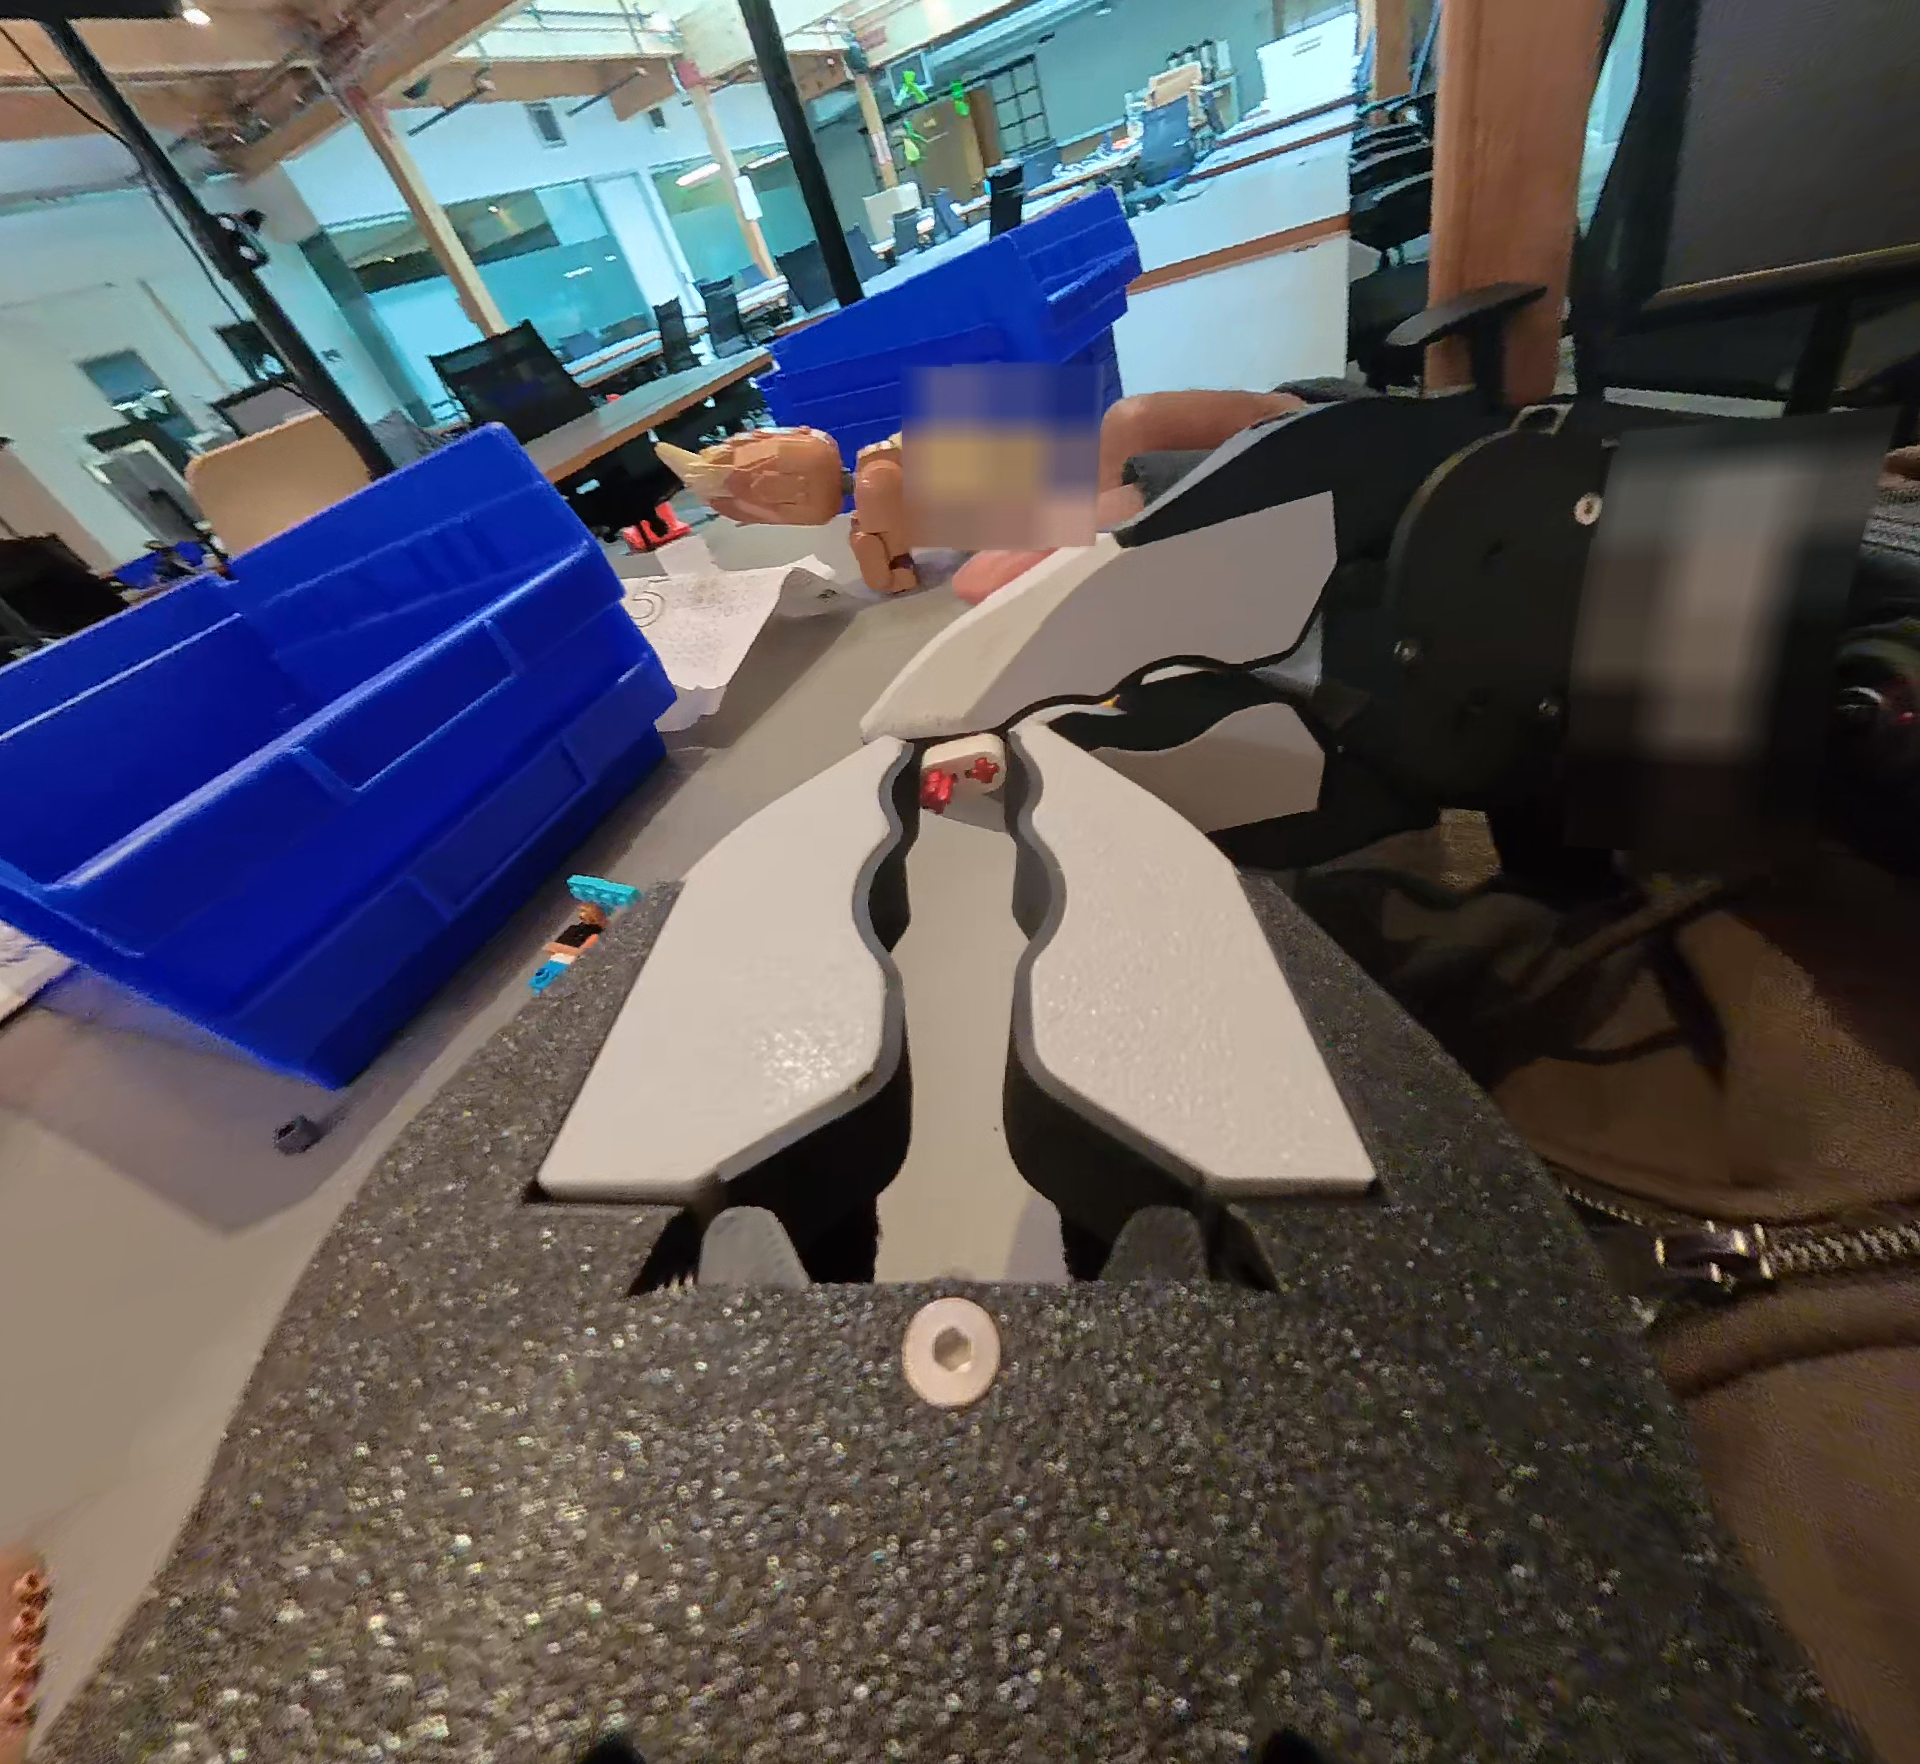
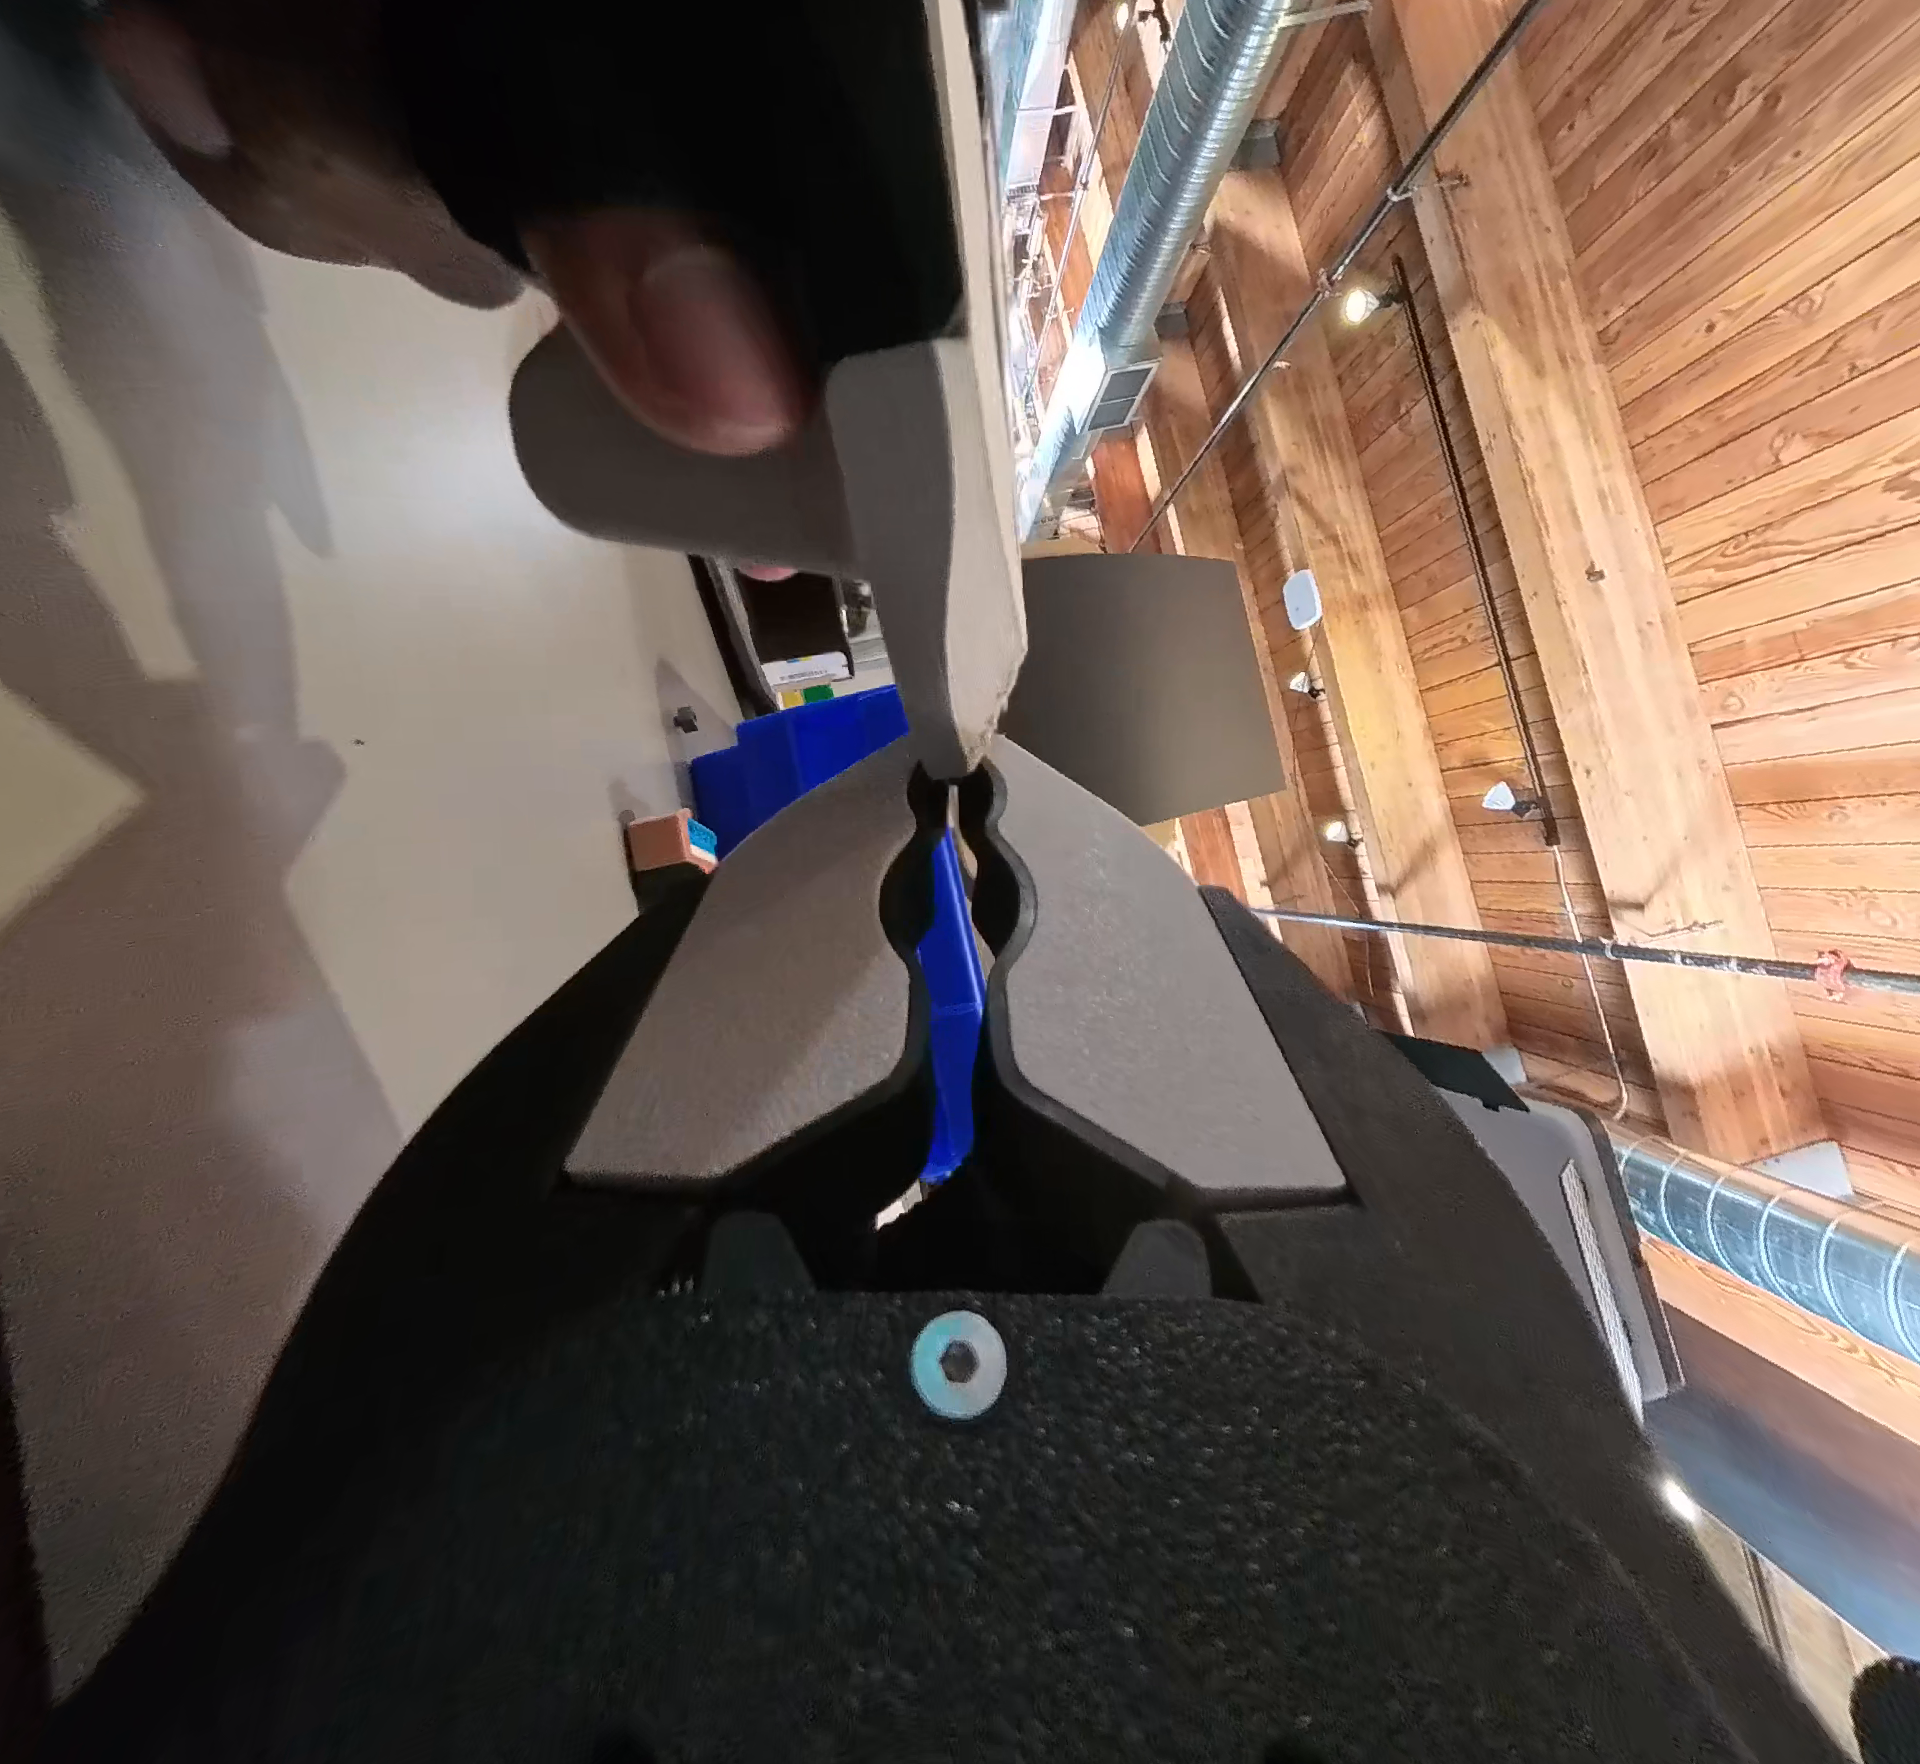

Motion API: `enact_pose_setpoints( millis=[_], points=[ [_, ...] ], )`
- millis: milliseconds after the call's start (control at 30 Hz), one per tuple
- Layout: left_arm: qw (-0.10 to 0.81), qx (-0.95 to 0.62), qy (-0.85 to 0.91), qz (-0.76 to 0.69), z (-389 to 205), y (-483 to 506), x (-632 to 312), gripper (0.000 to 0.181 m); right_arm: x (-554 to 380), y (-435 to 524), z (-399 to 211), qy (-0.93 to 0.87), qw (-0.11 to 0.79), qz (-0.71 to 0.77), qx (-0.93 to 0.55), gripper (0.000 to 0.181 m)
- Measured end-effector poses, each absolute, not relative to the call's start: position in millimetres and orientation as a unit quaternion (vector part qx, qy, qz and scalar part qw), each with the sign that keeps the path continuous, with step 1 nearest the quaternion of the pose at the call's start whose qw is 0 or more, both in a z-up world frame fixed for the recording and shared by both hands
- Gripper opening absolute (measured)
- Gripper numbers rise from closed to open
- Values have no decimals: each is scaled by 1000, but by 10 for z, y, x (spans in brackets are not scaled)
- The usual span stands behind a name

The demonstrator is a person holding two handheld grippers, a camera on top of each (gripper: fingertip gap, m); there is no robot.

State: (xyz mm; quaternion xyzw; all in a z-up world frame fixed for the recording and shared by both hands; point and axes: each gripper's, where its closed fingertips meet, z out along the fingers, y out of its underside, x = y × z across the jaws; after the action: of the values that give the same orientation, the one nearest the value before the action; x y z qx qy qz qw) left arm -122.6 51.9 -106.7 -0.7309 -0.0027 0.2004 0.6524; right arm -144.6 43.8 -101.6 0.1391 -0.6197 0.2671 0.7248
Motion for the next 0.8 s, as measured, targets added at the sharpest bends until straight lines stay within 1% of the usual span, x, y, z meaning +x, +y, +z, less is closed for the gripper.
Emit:
enact_pose_setpoints(
  millis=[800],
  points=[
    [634,-754,44,164,-1129,585,-1127,13,-1353,475,-1105,-663,659,322,153,2]
  ],
)
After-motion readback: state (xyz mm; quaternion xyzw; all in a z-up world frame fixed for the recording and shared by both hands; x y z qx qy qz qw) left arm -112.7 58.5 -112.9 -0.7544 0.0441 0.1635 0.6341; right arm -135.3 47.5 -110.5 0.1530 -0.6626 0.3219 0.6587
